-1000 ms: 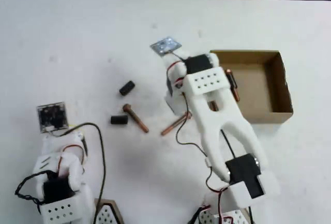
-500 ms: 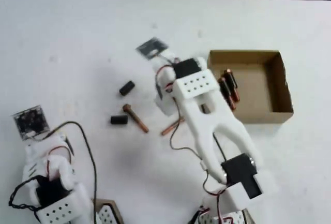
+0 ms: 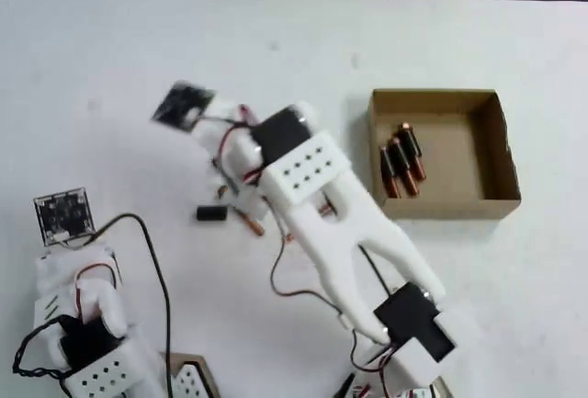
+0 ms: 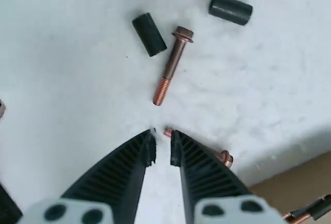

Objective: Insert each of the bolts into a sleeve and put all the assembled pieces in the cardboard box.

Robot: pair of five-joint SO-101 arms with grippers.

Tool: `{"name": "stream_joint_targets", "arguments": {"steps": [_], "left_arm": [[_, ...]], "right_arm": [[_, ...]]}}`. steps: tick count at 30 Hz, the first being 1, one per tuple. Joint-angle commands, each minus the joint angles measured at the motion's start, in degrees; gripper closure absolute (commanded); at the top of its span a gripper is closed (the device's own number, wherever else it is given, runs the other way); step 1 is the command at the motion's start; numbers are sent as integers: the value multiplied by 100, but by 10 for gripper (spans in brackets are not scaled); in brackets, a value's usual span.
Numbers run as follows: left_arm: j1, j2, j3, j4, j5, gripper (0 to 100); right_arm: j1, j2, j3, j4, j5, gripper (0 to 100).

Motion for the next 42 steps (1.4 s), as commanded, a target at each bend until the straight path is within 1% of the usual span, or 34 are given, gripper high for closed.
{"name": "stream_joint_targets", "arguments": {"steps": [1,3,8,13,17,21,22,26,31,35,42], "left_arm": [[-48,-84,-176,105,-70,977],[-48,-84,-176,105,-70,977],[-409,-84,-176,105,-70,977],[-409,-84,-176,97,-70,978],[-400,-84,-176,70,-70,978],[-391,-84,-176,70,-70,978],[-382,-84,-176,70,-70,978],[-382,-84,-176,70,-70,978],[-382,-84,-176,70,-70,978],[-382,-84,-176,62,-79,978],[-382,-84,-114,62,-88,978]], "right_arm": [[-470,-40,-193,-163,404,957],[-514,-40,-79,-365,598,957],[-523,-31,738,-1288,651,954],[-541,-40,1521,-2220,695,954],[-532,-40,1855,-2308,1275,953],[-541,-40,2084,-2598,1363,952],[-541,-40,2171,-2668,1512,946],[-629,-40,2426,-2747,2295,858],[-725,13,2444,-3169,2444,865],[-901,497,2084,-3134,2418,865],[-901,1982,193,-2149,2382,867]]}}
